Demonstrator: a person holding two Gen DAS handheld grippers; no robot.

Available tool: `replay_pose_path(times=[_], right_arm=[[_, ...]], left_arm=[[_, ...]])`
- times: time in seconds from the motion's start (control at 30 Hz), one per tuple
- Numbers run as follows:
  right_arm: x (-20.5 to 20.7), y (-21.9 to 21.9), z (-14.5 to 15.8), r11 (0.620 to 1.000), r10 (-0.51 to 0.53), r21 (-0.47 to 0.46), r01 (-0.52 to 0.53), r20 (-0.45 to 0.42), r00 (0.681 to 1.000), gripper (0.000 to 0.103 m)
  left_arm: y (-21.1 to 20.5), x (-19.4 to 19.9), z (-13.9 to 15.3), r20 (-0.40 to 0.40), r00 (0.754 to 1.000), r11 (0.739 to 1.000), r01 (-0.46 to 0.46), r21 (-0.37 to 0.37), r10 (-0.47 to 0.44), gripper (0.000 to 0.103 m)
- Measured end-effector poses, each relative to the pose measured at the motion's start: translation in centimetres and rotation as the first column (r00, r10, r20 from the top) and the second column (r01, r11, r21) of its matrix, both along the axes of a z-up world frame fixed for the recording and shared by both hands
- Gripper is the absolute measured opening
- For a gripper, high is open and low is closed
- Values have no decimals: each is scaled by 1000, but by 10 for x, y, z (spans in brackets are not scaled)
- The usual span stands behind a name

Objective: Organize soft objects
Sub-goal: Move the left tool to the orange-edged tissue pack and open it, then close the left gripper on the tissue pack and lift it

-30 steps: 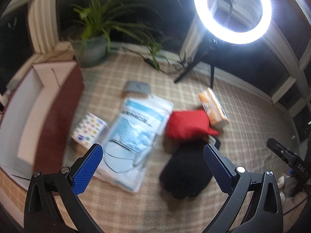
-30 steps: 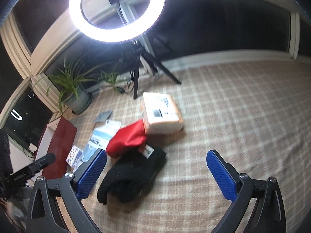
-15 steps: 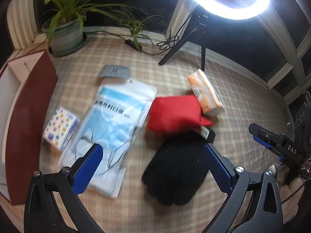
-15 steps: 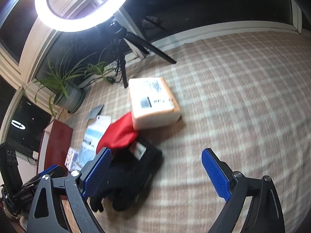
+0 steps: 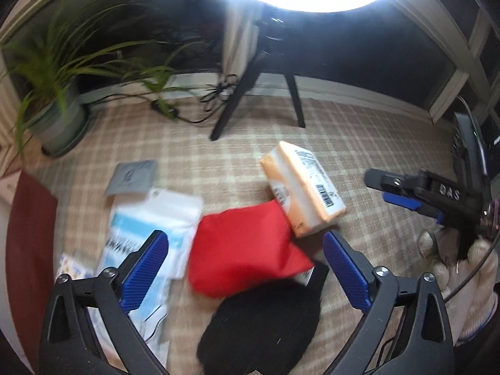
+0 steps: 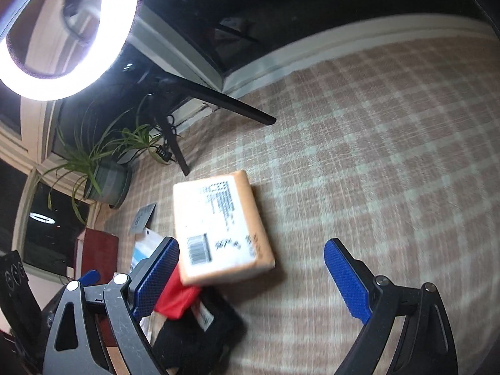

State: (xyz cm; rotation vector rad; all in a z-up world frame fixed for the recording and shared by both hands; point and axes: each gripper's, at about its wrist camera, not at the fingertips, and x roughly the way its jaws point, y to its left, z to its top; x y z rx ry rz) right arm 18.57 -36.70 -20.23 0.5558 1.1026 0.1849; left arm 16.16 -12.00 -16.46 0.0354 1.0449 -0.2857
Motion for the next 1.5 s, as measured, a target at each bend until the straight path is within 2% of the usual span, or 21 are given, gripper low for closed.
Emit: replay_pose_path(times=[0.17,0.33,0.47,0.6,0.63,0.77,0.8,1.07,1.17,1.27,1.4,1.5], right_arm=[[23,-5,-23,998,28,58,-26,-40,999,92],[38,-4,-39,992,75,103,-69,-59,995,90],[47,-4,-52,983,89,169,-73,-89,992,75],[51,-1,-62,973,113,214,-88,-106,988,71],[50,1,-63,971,119,220,-94,-107,987,70],[50,11,-65,962,151,244,-120,-112,982,54],[50,13,-65,963,154,240,-123,-114,981,53],[48,17,-59,977,158,164,-137,-125,980,44],[47,17,-57,979,157,148,-138,-126,980,43],[47,15,-58,979,153,153,-132,-133,979,42],[47,13,-58,980,150,150,-129,-141,979,41],[47,14,-57,981,150,141,-129,-145,978,41]], left_arm=[[-28,20,-19,-55,998,999,34,5,-33,80],[-40,35,-37,-105,994,1000,25,6,-24,77],[-47,43,-44,-117,993,999,31,17,-29,72],[-51,47,-46,-132,990,999,45,3,-44,66],[-52,48,-47,-137,989,999,48,8,-46,63],[-53,53,-57,-183,982,999,50,-3,-49,47],[-53,54,-60,-194,980,999,52,-7,-52,45],[-63,54,-66,-189,975,990,128,60,-115,44],[-61,61,-68,-193,970,987,155,30,-147,45],[-60,65,-70,-214,960,984,177,-33,-180,45],[-64,67,-73,-213,952,975,212,-67,-221,43],[-70,67,-74,-201,950,971,231,-57,-238,43]])
